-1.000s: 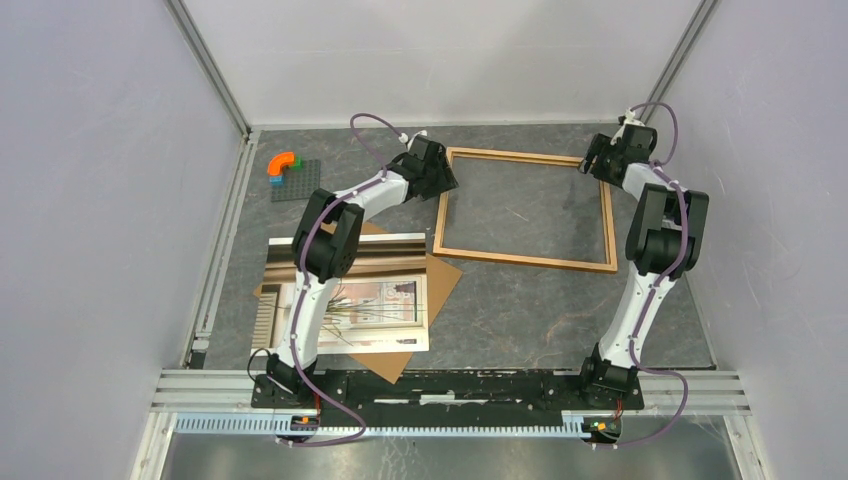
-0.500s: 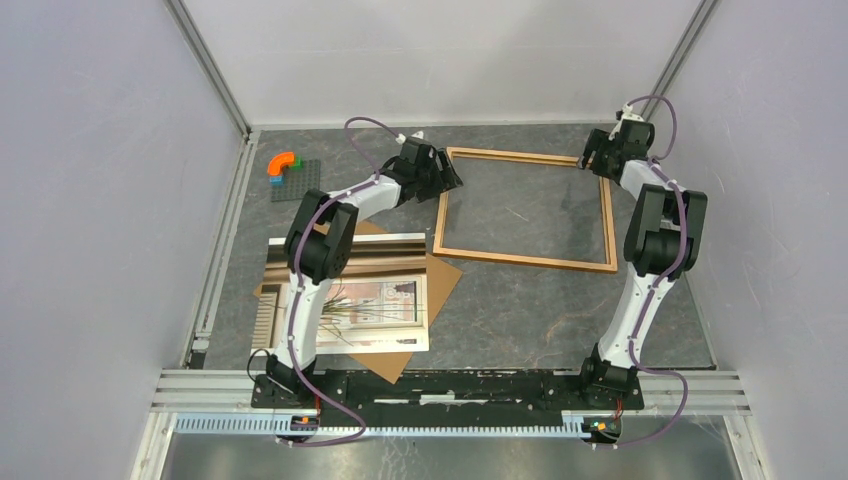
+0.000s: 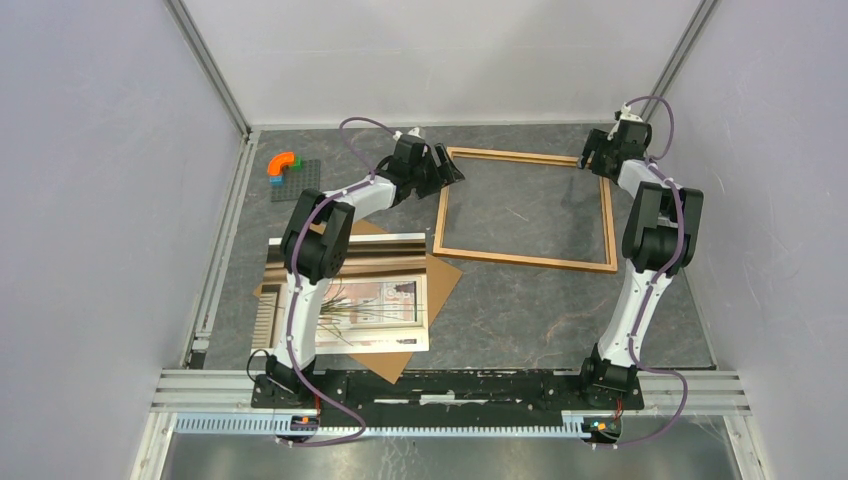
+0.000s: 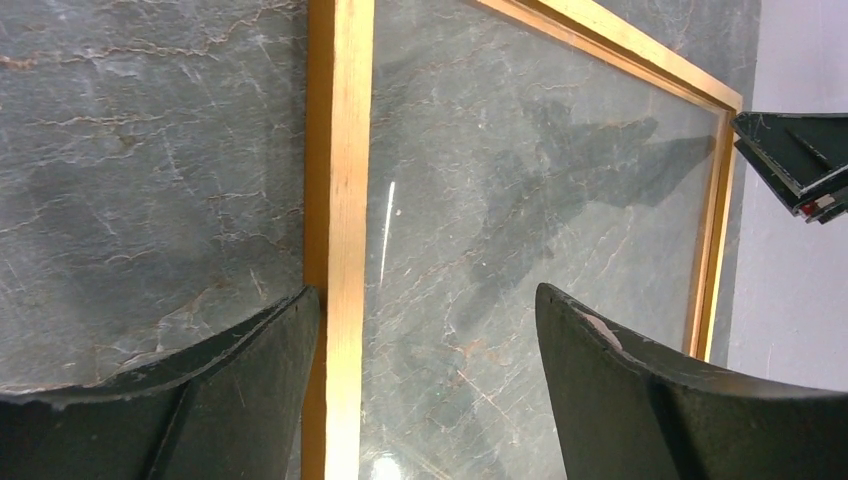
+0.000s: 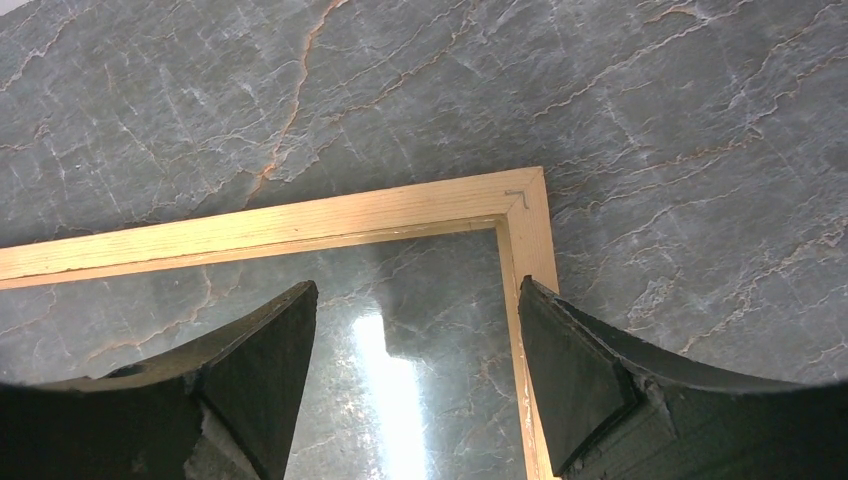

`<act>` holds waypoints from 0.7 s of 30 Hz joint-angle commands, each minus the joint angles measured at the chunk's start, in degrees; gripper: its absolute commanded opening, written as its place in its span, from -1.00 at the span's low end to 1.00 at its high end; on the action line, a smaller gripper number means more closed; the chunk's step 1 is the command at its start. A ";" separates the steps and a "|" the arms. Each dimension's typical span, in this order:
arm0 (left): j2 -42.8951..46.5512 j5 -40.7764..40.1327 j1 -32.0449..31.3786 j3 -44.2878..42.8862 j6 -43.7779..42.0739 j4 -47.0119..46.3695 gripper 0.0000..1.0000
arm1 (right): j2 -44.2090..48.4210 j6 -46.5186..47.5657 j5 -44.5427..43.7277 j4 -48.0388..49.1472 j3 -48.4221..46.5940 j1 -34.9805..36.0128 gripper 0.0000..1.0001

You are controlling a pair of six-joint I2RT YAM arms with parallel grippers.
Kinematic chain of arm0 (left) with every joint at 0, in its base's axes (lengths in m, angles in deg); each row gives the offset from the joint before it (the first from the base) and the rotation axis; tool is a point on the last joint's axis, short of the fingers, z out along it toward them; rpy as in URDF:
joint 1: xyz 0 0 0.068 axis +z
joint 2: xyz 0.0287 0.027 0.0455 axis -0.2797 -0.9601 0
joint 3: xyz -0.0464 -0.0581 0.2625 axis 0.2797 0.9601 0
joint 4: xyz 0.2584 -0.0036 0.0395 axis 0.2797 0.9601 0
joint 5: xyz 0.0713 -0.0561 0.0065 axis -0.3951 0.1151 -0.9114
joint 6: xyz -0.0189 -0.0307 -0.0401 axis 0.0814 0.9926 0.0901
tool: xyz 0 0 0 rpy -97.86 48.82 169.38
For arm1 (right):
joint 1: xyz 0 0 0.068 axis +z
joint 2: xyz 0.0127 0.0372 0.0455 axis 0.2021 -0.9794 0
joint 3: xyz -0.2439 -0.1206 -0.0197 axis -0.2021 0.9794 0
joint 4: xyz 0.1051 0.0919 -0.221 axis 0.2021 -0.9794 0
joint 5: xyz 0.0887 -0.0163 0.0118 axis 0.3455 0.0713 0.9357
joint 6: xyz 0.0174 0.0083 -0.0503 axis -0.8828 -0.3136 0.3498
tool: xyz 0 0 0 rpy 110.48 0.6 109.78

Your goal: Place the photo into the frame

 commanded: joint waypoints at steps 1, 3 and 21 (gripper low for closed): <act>3.52 0.91 0.37 0.67 1.51 -3.50 0.71 | -0.75 0.57 0.51 -1.57 -0.70 0.26 0.60; 3.31 1.14 0.38 0.89 1.76 -3.92 0.72 | -0.44 1.08 1.22 -1.35 -0.71 0.62 0.60; 1.25 0.46 0.59 0.78 2.41 -3.58 0.72 | 1.83 4.27 -6.11 -3.39 0.64 2.70 0.57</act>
